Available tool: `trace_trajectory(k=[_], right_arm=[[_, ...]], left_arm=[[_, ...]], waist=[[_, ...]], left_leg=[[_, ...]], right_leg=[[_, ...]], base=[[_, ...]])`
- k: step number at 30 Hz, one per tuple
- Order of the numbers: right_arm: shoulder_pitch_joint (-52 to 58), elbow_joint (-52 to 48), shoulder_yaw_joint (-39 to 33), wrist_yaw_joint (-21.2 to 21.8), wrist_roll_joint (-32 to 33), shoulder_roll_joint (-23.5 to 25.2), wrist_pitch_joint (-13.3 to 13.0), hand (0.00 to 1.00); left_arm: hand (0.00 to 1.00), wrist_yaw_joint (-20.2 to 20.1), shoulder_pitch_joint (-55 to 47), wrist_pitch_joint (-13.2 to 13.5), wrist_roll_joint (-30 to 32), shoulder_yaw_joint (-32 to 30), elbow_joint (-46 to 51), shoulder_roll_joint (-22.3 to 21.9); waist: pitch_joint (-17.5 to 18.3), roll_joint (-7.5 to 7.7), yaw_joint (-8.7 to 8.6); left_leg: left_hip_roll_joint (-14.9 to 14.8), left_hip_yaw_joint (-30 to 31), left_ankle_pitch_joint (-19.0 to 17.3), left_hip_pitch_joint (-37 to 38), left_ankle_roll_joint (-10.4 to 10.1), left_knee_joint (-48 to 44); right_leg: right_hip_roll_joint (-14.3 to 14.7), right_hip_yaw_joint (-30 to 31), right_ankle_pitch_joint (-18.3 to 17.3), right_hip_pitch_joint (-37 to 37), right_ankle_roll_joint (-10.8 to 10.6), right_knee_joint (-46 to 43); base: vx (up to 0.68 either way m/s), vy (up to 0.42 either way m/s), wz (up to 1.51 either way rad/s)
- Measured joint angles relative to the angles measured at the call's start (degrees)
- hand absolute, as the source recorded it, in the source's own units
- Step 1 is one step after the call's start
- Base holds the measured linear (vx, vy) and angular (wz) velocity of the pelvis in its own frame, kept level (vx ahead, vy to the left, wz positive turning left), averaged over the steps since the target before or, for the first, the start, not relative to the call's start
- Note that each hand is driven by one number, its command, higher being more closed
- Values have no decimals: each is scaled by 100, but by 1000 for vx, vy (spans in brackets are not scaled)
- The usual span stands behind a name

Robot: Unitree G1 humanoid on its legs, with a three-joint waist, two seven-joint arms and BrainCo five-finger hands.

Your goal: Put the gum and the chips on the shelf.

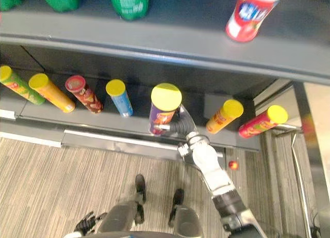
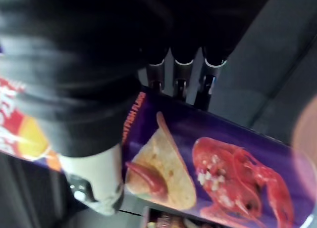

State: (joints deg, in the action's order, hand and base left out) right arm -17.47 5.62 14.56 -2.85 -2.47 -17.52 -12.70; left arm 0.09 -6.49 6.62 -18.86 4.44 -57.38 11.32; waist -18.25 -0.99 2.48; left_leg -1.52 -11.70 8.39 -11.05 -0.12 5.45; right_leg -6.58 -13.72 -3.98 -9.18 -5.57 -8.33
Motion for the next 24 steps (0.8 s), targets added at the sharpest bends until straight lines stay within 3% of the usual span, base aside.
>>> trace_trajectory(k=[3,5,11,24], right_arm=[[-367,332,-34,-448,-232,-2,-16,100],[-657,578,-71,-800,-441,-1,-60,100],[-1375,1346,-252,-1538,-663,-3,-209,100],[-2047,2425,-521,-2237,-667,-238,-280,100]], left_arm=[[0,27,226,105,137,208,341,28],[0,274,340,273,274,319,591,22],[0,578,474,450,436,800,1264,19],[0,675,552,499,360,1651,2000,4]], waist=[[-254,-95,69],[-490,-185,89],[-757,-404,153],[-959,-805,249]], left_leg=[[0,23,68,-181,1,-1],[9,53,113,-245,38,-1],[25,146,199,-483,23,-1],[38,292,288,-783,19,-1]], right_leg=[[-14,5,0,-229,2,-141],[-31,12,-18,-348,26,-274],[-66,13,-83,-665,111,-531],[-116,-144,-165,-983,126,-702]], base=[[-4,-9,1],[27,-30,5],[43,-33,8],[38,-26,5]])
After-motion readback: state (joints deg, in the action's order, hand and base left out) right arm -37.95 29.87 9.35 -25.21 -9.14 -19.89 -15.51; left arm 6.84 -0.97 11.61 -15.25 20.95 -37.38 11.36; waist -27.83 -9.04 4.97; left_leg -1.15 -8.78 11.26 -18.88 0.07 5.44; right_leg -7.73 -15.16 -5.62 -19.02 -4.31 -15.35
